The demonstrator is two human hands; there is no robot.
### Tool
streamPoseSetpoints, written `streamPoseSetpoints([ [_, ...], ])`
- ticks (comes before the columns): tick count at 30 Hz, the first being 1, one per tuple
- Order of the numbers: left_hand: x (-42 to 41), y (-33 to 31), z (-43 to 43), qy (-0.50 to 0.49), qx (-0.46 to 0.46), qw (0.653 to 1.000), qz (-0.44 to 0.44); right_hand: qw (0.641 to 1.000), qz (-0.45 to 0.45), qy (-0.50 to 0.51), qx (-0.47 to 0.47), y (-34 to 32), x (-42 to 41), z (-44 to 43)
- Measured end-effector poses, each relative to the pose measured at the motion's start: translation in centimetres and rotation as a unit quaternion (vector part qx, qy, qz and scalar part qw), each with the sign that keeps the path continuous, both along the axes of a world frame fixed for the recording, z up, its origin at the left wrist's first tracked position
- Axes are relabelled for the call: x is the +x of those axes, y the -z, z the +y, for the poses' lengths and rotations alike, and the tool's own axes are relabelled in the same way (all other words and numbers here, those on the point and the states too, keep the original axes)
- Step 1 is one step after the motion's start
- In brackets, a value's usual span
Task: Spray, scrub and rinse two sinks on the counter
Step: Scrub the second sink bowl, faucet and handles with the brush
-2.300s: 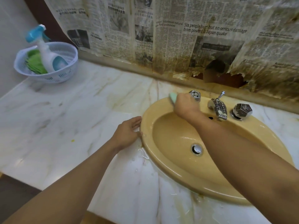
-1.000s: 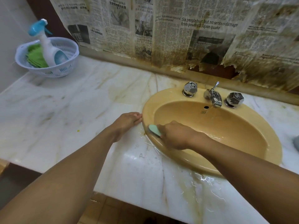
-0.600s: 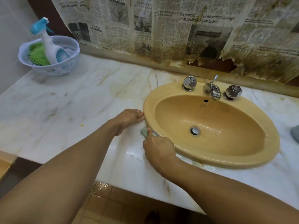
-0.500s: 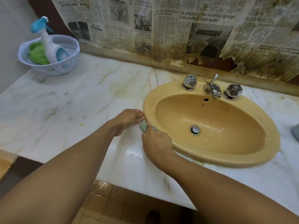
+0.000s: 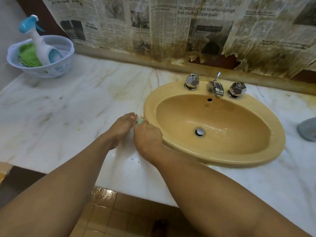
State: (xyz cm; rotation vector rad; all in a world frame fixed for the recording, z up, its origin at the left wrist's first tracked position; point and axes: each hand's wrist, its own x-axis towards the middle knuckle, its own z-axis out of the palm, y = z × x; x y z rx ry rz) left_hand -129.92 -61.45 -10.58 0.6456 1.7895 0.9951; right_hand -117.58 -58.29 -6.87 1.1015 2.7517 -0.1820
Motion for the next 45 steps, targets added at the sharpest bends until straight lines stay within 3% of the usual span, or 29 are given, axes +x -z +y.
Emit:
streamPoseSetpoints([
  [3, -0.4, 0.0, -0.3, 0.012, 0.000, 1.000, 0.005, 0.999, 0.008, -0.021, 0.026, 0.0, 2.7, -0.6],
  [7, 1.4, 0.2, 0.1, 0.082, -0.021, 0.992, 0.092, 0.992, -0.002, -0.075, 0.105, 1.7, 12.5, -1.8],
  [10, 4.0, 1.4, -0.2, 0.208, -0.054, 0.949, 0.230, 0.986, -0.046, -0.131, 0.096, 2.9, 21.4, 0.1],
  [14, 7.9, 2.8, 0.1, 0.228, -0.123, 0.895, 0.362, 0.989, -0.070, -0.100, 0.083, 4.3, 31.3, 3.0],
  [16, 9.2, 3.3, 0.0, 0.231, -0.149, 0.875, 0.400, 0.985, -0.077, -0.111, 0.108, 3.7, 31.0, 3.5],
  [18, 10.1, 3.3, 0.1, 0.227, -0.159, 0.870, 0.408, 0.986, -0.090, -0.121, 0.078, 2.8, 28.6, 2.8],
  [21, 11.4, 2.5, 0.3, 0.218, -0.165, 0.882, 0.383, 0.984, -0.040, -0.158, 0.071, 2.7, 27.1, 2.8],
  [25, 13.1, 2.0, -0.1, 0.215, -0.160, 0.883, 0.384, 0.979, -0.106, -0.129, 0.115, 2.1, 31.4, 3.3],
  [26, 13.8, 1.9, -0.2, 0.226, -0.150, 0.876, 0.400, 0.981, -0.117, -0.110, 0.111, 1.8, 32.8, 3.8],
  [30, 17.6, 1.9, 0.7, 0.301, -0.070, 0.820, 0.481, 0.996, -0.018, -0.072, 0.048, 1.7, 34.6, 4.3],
  [33, 19.5, 1.9, 1.8, 0.314, -0.069, 0.804, 0.500, 0.994, -0.017, -0.100, 0.041, 2.1, 32.0, 3.5],
  [36, 18.8, 1.7, 1.8, 0.329, -0.050, 0.786, 0.521, 0.985, -0.018, -0.129, 0.114, 2.6, 32.5, 3.6],
  [38, 18.3, 1.6, 1.9, 0.338, -0.042, 0.769, 0.541, 0.986, -0.026, -0.124, 0.109, 3.0, 35.7, 4.9],
  [45, 23.0, 0.9, 4.2, 0.419, -0.061, 0.695, 0.582, 0.996, -0.003, 0.056, 0.065, 3.2, 47.8, 9.8],
])
